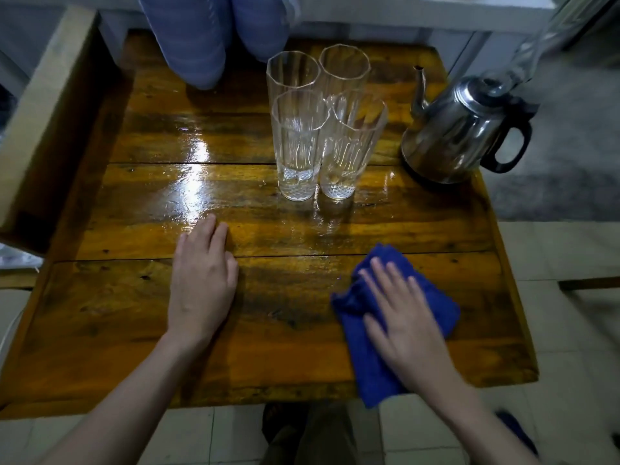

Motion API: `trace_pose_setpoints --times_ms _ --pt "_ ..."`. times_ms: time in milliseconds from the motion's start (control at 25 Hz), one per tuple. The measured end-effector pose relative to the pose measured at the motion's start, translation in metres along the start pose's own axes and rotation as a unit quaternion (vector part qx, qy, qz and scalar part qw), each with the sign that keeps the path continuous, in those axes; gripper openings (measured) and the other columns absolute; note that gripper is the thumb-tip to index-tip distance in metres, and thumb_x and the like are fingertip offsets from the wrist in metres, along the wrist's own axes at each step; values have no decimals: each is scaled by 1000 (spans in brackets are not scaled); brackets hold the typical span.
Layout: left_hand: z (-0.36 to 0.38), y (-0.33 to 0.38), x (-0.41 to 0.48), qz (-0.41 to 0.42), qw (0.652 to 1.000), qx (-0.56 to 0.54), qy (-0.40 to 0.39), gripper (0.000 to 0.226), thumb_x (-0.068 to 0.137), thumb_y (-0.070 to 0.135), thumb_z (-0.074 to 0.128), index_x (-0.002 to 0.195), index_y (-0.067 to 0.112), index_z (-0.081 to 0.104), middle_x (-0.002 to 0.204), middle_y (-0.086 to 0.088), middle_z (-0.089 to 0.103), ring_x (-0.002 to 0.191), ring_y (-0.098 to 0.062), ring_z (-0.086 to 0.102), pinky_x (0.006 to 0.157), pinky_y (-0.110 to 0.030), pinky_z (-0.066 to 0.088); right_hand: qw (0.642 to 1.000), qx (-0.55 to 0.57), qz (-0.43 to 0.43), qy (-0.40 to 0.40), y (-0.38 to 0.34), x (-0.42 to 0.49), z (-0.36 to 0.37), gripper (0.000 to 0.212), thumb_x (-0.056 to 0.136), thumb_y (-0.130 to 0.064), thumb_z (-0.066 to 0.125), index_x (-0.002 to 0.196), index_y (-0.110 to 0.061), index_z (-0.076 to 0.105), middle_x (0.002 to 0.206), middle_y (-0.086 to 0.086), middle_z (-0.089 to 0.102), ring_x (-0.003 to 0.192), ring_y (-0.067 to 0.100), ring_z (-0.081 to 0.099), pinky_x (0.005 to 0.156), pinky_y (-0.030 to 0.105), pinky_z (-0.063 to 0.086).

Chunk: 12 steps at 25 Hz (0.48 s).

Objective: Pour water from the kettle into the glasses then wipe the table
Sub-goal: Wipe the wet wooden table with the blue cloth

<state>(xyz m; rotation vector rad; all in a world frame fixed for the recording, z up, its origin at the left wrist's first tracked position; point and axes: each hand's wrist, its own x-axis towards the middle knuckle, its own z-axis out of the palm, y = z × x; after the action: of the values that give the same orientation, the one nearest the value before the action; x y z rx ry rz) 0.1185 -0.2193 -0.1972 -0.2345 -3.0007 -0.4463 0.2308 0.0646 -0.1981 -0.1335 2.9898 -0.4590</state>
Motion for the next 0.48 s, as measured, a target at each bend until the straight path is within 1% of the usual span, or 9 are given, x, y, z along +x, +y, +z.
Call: trace_pose_setpoints --times_ms 120,240,280,360,480 --pt "3 -1 0 -3 1000 3 -5 51 96 25 31 141 4 41 148 -16 39 140 -27 31 119 -46 17 996 -5 86 38 34 46 -12 64 97 -50 23 155 -26 15 165 -4 7 152 15 3 123 41 4" --pt "4 -1 1 -2 1000 4 -2 51 95 26 31 140 4 41 148 -16 39 140 -27 30 119 -46 17 985 -31 155 64 28 97 -13 68 94 -50 18 156 -23 16 165 0 9 152 21 5 123 45 4" --pt "5 -2 1 -2 1000 3 -4 51 95 26 30 140 4 41 148 -16 39 140 -27 30 119 -46 17 985 -38 157 67 18 107 -11 68 94 -49 18 156 -22 17 165 1 10 152 23 6 123 46 5" --pt "6 -4 0 1 1000 2 -5 50 96 26 31 140 5 41 147 -15 39 140 -26 30 119 -46 17 990 -40 123 62 -9 111 -3 66 94 -47 21 156 -22 20 165 2 13 152 23 7 122 48 7" --pt "3 -3 1 -9 1000 -28 5 44 97 21 38 139 7 44 147 -13 41 140 -24 32 119 -44 17 996 -29 59 59 -45 80 10 63 96 -43 27 155 -21 24 164 2 17 151 22 9 122 48 11"
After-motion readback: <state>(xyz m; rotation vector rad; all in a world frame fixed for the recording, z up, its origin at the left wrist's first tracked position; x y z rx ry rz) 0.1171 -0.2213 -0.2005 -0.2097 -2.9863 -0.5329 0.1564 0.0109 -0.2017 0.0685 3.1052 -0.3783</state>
